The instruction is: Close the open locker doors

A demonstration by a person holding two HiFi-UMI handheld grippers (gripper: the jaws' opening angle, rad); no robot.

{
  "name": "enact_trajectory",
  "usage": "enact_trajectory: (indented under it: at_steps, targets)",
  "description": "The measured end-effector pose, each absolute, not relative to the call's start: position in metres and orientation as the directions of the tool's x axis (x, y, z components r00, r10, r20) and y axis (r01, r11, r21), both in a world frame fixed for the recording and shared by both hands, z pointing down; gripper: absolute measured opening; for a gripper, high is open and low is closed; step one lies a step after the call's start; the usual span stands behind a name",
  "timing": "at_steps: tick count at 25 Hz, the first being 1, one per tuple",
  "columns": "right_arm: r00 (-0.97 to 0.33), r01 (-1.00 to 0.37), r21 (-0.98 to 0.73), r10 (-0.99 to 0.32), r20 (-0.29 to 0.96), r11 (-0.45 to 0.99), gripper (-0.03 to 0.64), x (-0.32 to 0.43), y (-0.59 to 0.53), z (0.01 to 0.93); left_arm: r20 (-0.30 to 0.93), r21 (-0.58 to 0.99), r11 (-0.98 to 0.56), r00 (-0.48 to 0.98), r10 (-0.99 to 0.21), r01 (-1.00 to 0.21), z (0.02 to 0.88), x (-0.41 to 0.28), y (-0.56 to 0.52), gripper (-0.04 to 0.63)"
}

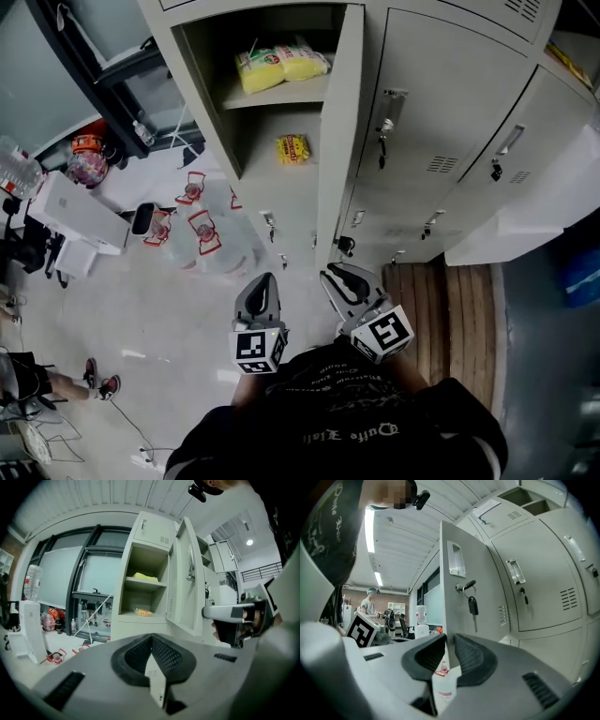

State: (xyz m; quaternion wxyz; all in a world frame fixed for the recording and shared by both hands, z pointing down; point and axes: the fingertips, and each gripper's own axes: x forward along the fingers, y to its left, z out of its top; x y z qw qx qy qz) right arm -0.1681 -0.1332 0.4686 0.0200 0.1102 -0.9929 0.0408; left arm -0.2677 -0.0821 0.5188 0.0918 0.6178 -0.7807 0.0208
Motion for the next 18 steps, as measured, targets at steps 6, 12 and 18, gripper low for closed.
enact_trajectory:
  at_steps: [6,12,18]
  targets:
    - [-0.983,-0.173,-0.045,-0.169,0.068,0.984,0.066,-0.197,-0.127,0.472,0.157,0.077,0.306,-0.292,-0.944,-0.949,0.514,-0.283,-0.063,0.008]
    - [-0.987,-0.149,-0.037,-0.146,0.068,0.988,0.06,-0.219,-0.125,0.474,0.146,0.079,0.37,-0.357,-0.923,-0.926,0.512,-0.292,-0.048,0.008]
    - [-0.993,-0.102,-0.031,-0.1,0.07,0.994,0.06,-0.239,-0.125,0.474,0.142,0.081,0.423,-0.409,-0.901,-0.903,0.51,-0.296,-0.035,0.008]
